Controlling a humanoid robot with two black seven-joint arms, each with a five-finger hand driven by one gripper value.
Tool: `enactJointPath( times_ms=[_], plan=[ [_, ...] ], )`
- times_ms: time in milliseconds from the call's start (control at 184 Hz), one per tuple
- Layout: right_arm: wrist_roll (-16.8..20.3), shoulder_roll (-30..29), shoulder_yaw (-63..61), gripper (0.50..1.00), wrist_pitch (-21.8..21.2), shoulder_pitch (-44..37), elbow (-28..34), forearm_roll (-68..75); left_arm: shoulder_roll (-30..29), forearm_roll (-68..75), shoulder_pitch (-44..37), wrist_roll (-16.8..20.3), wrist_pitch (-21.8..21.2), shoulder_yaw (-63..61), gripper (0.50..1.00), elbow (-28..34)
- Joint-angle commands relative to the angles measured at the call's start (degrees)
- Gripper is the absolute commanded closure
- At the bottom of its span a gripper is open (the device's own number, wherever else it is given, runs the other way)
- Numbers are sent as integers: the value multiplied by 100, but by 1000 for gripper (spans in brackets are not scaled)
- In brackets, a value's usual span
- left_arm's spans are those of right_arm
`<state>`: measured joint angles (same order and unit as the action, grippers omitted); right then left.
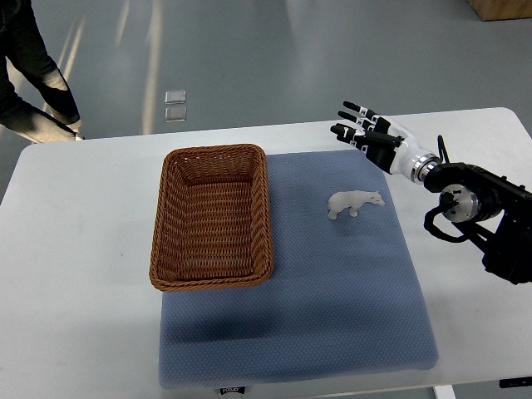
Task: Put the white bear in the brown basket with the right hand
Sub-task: 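Move the right hand toward the white bear on the mat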
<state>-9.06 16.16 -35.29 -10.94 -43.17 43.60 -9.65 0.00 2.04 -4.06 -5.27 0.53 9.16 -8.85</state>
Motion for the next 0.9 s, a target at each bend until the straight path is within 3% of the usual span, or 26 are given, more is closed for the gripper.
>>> enactJointPath(
  times_ms=[0, 326, 532, 662, 896],
  plan=[
    [0, 10, 13, 570, -4, 1, 0, -2, 0, -2, 2, 0, 0, -2, 500, 6],
    [0, 45, 13, 570, -154, -25, 26, -389, 0, -2, 46, 9, 0, -2, 500, -12],
    [-123, 221, -22, 570, -901, -34, 35, -1092, 0, -2, 63, 9, 0, -2, 500, -12],
    [-307, 326, 13, 570, -1191, -157, 35, -2305, 0, -2, 63, 9, 0, -11, 500, -12],
    [-975, 634, 66, 570, -1595, -368, 88, -5100, 0, -2, 63, 9, 0, -11, 500, -12]
  ],
)
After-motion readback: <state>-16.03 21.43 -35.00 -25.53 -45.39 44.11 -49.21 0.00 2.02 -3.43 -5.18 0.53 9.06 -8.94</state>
